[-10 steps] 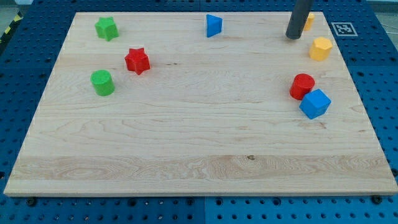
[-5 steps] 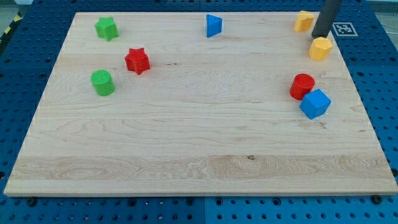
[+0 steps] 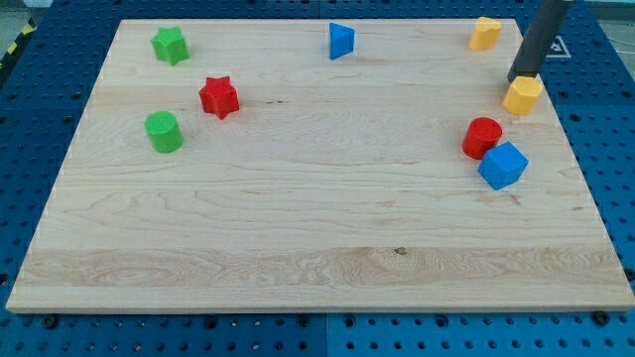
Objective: Put the yellow hexagon at the center right
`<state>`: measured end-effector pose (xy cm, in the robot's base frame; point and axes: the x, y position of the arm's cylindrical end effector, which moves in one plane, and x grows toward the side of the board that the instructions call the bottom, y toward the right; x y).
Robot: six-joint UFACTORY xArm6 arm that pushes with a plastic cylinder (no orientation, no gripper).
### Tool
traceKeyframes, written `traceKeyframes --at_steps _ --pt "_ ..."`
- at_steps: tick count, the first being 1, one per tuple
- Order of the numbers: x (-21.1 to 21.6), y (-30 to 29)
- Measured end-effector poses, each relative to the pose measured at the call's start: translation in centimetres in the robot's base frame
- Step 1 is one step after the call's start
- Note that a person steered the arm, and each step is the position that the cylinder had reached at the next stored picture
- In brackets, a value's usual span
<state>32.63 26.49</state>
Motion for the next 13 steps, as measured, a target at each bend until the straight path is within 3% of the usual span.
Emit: traceKeyframes --at_steps 3,13 --pt "2.7 0.6" --pt "3.7 0.6"
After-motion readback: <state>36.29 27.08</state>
